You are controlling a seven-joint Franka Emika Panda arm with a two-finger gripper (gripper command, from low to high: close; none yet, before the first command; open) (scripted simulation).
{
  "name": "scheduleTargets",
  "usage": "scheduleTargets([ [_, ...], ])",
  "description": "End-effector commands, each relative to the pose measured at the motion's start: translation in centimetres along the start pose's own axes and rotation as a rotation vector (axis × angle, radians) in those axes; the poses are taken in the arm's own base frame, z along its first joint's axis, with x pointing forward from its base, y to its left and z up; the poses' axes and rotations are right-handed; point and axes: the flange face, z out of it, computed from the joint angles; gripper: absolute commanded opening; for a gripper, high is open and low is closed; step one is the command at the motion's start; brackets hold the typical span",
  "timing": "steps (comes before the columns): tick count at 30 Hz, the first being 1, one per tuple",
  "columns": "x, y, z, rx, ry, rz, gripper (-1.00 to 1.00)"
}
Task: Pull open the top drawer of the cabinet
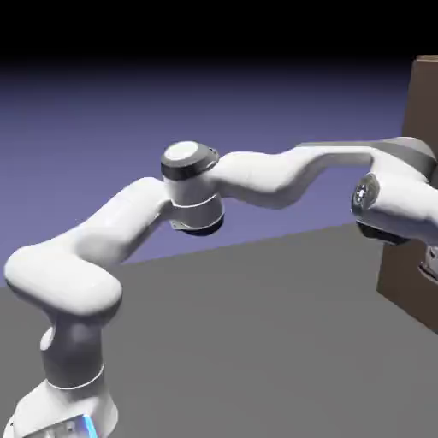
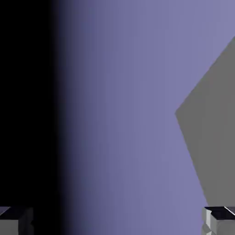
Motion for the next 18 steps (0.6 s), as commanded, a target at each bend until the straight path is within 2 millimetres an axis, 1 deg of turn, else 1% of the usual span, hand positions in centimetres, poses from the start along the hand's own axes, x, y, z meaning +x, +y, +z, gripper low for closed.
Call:
scheduleTargets([
  [1,-2.0,1.1,0.2,-0.006,-0.047,-0.008,0.0],
  [3,-6.1,3.7,0.4,-0.029,-0.142,-0.026,0.0],
  [5,-10.1,7.0,0.3,-0.066,-0.237,-0.045,0.0],
  [7,-14.0,11.0,0.1,-0.116,-0.33,-0.066,0.0],
  [9,-17.6,15.7,-0.5,-0.18,-0.42,-0.088,0.0],
  [10,-18.2,16.6,-0.7,-0.194,-0.436,-0.092,0.0],
  [11,-18.2,16.6,-0.7,-0.194,-0.436,-0.092,0.0],
  [18,-19.8,17.3,2.5,-0.194,-0.435,-0.092,0.0],
])
